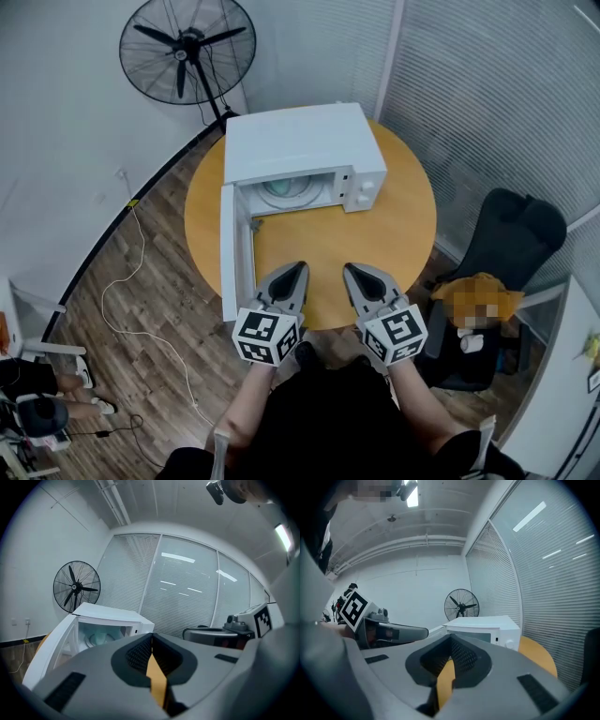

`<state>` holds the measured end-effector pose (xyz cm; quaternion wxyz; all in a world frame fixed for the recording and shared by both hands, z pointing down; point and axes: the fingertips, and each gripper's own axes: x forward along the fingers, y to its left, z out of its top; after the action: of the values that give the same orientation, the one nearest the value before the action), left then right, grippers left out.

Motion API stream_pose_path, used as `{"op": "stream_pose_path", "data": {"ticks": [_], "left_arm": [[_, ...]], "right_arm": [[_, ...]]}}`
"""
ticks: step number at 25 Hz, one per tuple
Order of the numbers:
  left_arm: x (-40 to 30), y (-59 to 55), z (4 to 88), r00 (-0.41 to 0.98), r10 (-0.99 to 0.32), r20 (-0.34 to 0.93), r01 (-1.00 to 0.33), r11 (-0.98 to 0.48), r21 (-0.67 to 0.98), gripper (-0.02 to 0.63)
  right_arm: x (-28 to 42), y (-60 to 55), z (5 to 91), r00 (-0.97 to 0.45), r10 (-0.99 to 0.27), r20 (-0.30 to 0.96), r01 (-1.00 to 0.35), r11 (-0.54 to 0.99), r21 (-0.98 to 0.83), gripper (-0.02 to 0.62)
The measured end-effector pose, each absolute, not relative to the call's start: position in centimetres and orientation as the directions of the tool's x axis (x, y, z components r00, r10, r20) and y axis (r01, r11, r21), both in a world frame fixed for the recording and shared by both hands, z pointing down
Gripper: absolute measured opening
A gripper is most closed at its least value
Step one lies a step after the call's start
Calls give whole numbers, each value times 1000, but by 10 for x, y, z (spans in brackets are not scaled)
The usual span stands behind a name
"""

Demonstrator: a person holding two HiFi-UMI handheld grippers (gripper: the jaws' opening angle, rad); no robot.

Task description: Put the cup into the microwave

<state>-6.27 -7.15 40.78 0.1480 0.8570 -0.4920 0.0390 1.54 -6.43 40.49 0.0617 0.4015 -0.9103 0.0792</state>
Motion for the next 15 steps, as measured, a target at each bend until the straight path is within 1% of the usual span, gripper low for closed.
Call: {"op": "stream_pose_path", "data": {"ticks": [15], "left_arm": [[-60,-70,410,516,-829,217,-853,-475,216,-3]], "right_arm": [[25,-62,402,-678,-714,175,-734,667,-124,6]]}}
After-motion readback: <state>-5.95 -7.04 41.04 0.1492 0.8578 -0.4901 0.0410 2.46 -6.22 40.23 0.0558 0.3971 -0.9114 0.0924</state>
